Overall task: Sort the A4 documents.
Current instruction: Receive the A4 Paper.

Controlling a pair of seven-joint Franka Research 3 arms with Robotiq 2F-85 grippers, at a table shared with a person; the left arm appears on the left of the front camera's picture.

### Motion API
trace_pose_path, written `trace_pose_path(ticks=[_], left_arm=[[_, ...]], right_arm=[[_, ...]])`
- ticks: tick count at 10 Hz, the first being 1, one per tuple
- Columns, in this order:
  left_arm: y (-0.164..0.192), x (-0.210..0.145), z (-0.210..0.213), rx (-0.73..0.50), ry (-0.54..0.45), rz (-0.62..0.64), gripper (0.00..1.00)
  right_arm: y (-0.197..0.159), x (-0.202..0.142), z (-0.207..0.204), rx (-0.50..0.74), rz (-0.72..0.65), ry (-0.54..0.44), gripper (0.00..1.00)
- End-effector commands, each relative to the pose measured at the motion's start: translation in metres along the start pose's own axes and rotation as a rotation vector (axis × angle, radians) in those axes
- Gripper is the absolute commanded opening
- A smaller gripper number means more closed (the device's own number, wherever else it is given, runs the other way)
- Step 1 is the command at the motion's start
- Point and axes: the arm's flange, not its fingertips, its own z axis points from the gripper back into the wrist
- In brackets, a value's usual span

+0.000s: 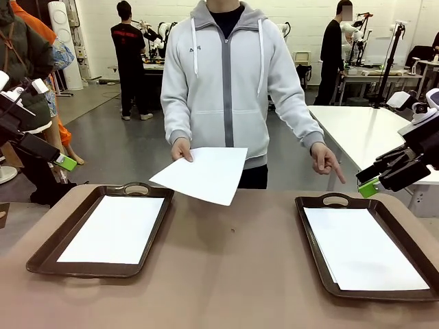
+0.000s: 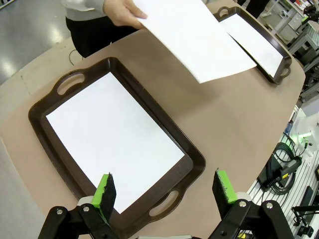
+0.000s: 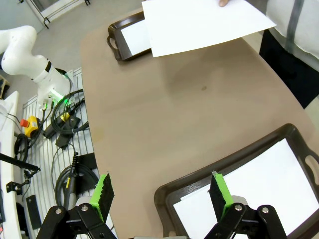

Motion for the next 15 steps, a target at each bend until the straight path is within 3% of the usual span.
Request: trace_pose_path(ticks=[1,4,7,10,15], left_arm=[[0.0,0.0,0.0,0.0,0.0,-0.002,1.0],[0.0,0.0,0.0,0.0,0.0,-0.002,1.0],[0.0,0.0,0.0,0.0,0.0,-0.002,1.0],[0.0,0.0,0.0,0.0,0.0,-0.002,1.0],[0.0,0.0,0.0,0.0,0.0,-0.002,1.0]], right_arm=[[0.001,-0.001,-0.001,0.003,0.0,0.007,1.0],[0.0,0.0,0.0,0.0,0.0,0.0,1.0],[-0.018,0.003,-0.018,0.062,-0.149,-0.039,1.0],[-0.05,0.005,-0.04,0.179,-0.406,-0.151,1.0],[-0.117,-0.004,-0.105,0.254,-0.803,-0.304,1.0]])
